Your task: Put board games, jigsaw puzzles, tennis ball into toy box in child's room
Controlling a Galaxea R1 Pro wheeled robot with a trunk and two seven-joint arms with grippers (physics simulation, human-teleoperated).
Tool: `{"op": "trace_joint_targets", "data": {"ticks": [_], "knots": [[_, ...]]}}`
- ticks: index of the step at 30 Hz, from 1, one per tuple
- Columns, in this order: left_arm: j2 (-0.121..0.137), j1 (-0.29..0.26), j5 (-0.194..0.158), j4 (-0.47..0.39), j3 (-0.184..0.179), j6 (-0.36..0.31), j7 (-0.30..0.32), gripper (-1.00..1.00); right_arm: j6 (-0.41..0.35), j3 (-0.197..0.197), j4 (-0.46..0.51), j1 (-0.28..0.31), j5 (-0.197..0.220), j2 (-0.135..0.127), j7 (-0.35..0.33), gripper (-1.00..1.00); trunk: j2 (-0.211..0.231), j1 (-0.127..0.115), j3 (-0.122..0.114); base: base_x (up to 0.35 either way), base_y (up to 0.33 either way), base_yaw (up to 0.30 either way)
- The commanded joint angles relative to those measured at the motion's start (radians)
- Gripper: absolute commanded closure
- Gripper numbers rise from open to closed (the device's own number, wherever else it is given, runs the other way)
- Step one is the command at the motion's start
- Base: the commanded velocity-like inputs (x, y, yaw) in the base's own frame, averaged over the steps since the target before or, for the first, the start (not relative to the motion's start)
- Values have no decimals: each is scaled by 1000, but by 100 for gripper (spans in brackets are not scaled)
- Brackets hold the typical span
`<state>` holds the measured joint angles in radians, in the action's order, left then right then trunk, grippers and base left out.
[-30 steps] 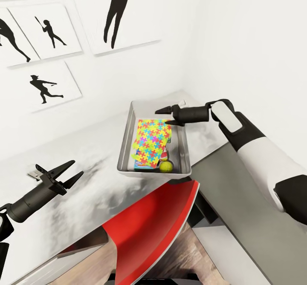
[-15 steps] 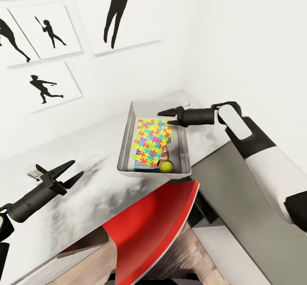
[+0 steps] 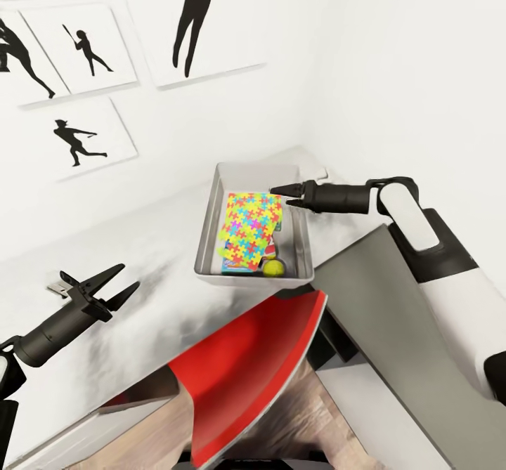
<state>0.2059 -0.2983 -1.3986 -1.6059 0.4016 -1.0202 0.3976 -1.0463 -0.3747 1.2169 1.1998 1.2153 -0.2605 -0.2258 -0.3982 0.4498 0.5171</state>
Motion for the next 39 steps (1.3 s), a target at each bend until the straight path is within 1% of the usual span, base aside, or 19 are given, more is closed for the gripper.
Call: {"op": "trace_joint_targets", "data": {"ticks": [1,4,6,7,9,10,12,13,15,16,18,20,24,29,31,32,35,36,39], "knots": [[0,-1,6,0,1,-4,10,-100,-1,5,29,-15,-10,-8,6,-100,-2,0,1,-203,0,0],[-1,-1,6,0,1,-4,15,-100,-1,10,61,-31,-10,-16,24,-100,-2,0,1,-190,0,0],[-2,-1,6,0,1,-4,26,-100,-1,19,130,-59,-11,-28,70,-100,-2,0,1,-133,0,-2],[-2,-1,6,0,1,-4,26,-100,-1,19,130,-59,-11,-28,70,-100,-2,0,1,-118,0,-5],[-2,-1,6,0,2,-4,34,-100,-1,30,197,-80,-10,-36,130,-100,-2,0,1,-85,0,-32],[-2,-1,6,0,2,-4,34,-100,-1,30,197,-80,-10,-36,130,-100,-2,0,1,-75,0,-44],[-3,-1,6,0,3,-4,40,-100,-1,42,249,-93,-7,-41,198,-100,-2,0,-1,-54,0,-76],[-3,-1,6,0,3,-4,40,-100,-1,42,249,-93,-7,-41,198,-100,-2,0,-1,-48,0,-84],[-3,-1,6,0,3,-4,44,-100,-1,51,284,-102,-4,-44,265,-100,-2,0,-3,-35,0,-93],[-3,-1,6,0,3,-4,44,-100,-1,51,284,-102,-4,-44,265,-100,-2,0,-4,-31,0,-93],[-3,-1,7,0,3,-4,45,-100,-1,54,296,-106,-3,-45,294,-100,-2,0,-6,-25,0,-94],[-3,-1,7,0,3,-4,46,-100,-1,59,318,-117,-1,-47,339,-100,-2,0,-9,-18,0,-93],[-3,-1,7,0,2,-4,47,-100,-1,64,339,-135,-1,-49,370,-100,-2,0,-14,-13,0,-93],[-3,-1,7,0,1,-4,48,-100,-1,83,368,-167,0,-65,396,-100,-2,0,-21,-6,0,-93],[-3,-1,7,0,0,-4,48,-100,-1,104,378,-185,0,-87,406,-100,-2,0,-24,-4,0,-93],[-3,-1,7,0,0,-4,48,-100,-1,104,378,-185,0,-87,406,-100,-2,0,-25,-3,0,-93],[-3,-1,7,0,-1,-4,47,-100,-1,137,387,-201,1,-115,414,-100,-2,0,-30,-2,0,-93],[-3,-1,7,0,-1,-4,47,-100,-1,137,387,-201,1,-115,414,-100,-2,0,-31,-2,0,-93],[-3,-1,7,0,-2,-3,46,-100,-1,167,392,-208,1,-135,416,-100,-2,0,-36,-1,0,-93]]}}
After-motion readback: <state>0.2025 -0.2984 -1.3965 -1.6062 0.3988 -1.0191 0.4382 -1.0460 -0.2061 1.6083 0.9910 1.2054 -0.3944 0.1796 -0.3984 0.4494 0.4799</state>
